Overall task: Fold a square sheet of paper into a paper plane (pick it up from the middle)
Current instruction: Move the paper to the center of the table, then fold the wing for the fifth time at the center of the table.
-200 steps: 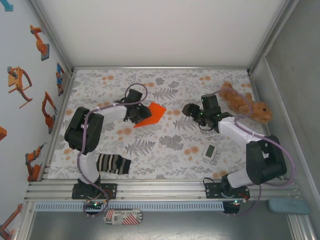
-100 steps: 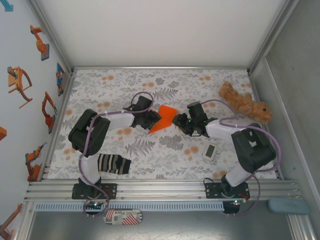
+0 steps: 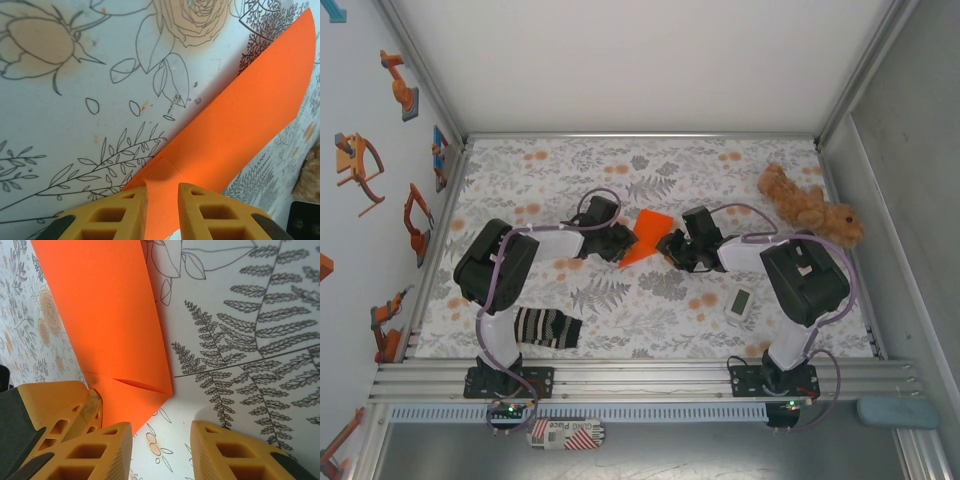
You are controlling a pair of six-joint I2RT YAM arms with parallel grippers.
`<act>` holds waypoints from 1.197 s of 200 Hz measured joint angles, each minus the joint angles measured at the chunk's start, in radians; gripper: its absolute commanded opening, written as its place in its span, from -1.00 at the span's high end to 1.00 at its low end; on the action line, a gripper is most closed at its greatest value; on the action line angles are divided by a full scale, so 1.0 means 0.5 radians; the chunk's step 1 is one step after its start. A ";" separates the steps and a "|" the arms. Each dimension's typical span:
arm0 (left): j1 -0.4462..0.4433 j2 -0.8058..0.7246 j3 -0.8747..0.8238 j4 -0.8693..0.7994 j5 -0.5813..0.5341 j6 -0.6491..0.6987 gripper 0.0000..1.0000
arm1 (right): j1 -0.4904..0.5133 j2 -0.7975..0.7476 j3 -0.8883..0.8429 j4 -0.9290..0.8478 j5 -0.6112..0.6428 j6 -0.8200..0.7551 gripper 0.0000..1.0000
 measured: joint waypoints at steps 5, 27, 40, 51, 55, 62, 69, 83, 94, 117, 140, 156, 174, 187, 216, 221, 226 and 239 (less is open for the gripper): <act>0.006 -0.002 -0.011 0.019 0.014 -0.011 0.57 | 0.000 0.002 0.002 0.008 0.000 0.002 0.38; 0.030 -0.007 -0.071 0.121 0.071 -0.063 0.61 | 0.000 0.019 0.018 0.029 0.000 0.006 0.50; 0.041 -0.008 -0.100 0.170 0.099 -0.093 0.63 | 0.000 0.023 0.027 0.040 0.000 0.005 0.52; 0.050 -0.010 -0.117 0.203 0.119 -0.109 0.64 | 0.000 0.023 0.034 0.043 0.001 0.005 0.52; 0.052 -0.010 -0.121 0.212 0.124 -0.114 0.64 | 0.000 0.024 0.036 0.044 0.002 0.005 0.52; 0.053 -0.010 -0.126 0.220 0.129 -0.124 0.64 | 0.000 0.026 0.041 0.043 0.001 0.005 0.52; 0.055 -0.010 -0.130 0.227 0.131 -0.130 0.64 | 0.000 0.033 0.050 0.042 0.002 0.005 0.52; 0.060 -0.011 -0.135 0.239 0.137 -0.142 0.64 | 0.000 0.050 0.066 0.042 0.007 0.005 0.49; 0.063 -0.011 -0.137 0.244 0.145 -0.145 0.64 | 0.000 0.053 0.067 0.034 0.014 0.005 0.47; 0.064 -0.011 -0.146 0.260 0.154 -0.154 0.64 | 0.000 0.053 0.067 0.019 0.041 0.005 0.47; 0.066 -0.011 -0.147 0.266 0.163 -0.157 0.64 | 0.000 0.054 0.067 0.022 0.051 0.005 0.47; 0.069 -0.011 -0.148 0.267 0.169 -0.158 0.64 | 0.000 0.073 0.071 0.034 0.044 0.006 0.48; 0.074 -0.010 -0.148 0.269 0.177 -0.159 0.64 | -0.003 0.101 0.077 0.049 0.025 0.007 0.50; 0.074 -0.008 -0.149 0.272 0.183 -0.163 0.64 | -0.005 0.115 0.086 0.088 0.008 0.014 0.51; 0.078 -0.007 -0.150 0.278 0.199 -0.178 0.64 | -0.004 0.170 0.089 0.211 -0.032 0.043 0.54; 0.078 -0.007 -0.150 0.278 0.199 -0.179 0.64 | -0.004 0.175 0.089 0.233 -0.037 0.051 0.55; 0.078 -0.007 -0.150 0.278 0.200 -0.179 0.64 | -0.004 0.179 0.088 0.254 -0.040 0.056 0.55; 0.080 -0.007 -0.150 0.278 0.201 -0.181 0.64 | -0.004 0.180 0.086 0.306 -0.050 0.066 0.56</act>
